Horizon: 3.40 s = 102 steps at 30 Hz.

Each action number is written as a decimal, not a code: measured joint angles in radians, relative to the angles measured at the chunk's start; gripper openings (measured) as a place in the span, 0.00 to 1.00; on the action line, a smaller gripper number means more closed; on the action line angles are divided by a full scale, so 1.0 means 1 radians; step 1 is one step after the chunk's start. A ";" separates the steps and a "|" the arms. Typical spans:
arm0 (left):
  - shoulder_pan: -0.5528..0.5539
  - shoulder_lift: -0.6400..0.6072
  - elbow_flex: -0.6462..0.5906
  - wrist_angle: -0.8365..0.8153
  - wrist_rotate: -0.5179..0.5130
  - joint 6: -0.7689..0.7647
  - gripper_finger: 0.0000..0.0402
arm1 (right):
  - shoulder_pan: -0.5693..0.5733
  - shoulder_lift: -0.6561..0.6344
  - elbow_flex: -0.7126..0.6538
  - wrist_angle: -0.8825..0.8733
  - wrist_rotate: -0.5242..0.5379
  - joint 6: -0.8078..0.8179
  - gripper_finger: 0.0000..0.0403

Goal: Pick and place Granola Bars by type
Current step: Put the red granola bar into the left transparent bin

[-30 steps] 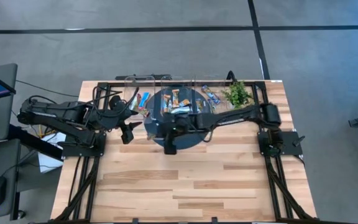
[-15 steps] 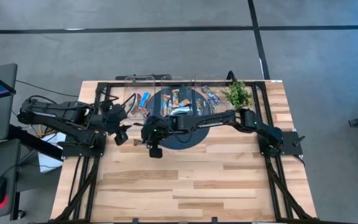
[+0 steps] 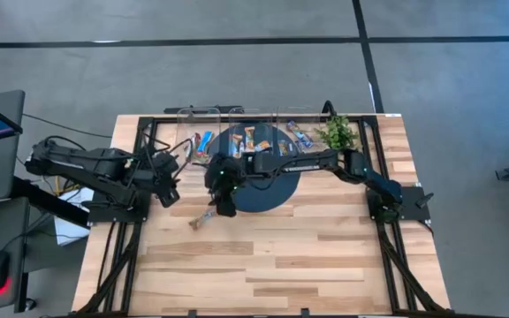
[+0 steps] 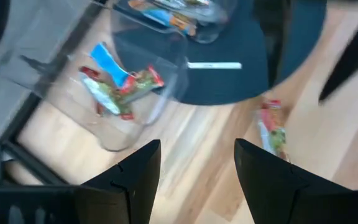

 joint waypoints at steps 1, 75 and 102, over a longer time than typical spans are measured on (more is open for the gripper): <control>0.000 0.000 -0.019 0.024 0.015 0.003 0.49 | -0.004 -0.011 0.000 -0.038 0.002 -0.010 0.51; 0.159 0.417 -0.550 0.901 0.538 0.742 0.27 | 0.418 -0.981 -0.045 -0.759 0.861 0.255 0.30; 0.158 0.420 -0.126 0.581 0.396 0.584 0.16 | 0.372 -1.523 -1.051 -0.062 0.829 0.390 0.30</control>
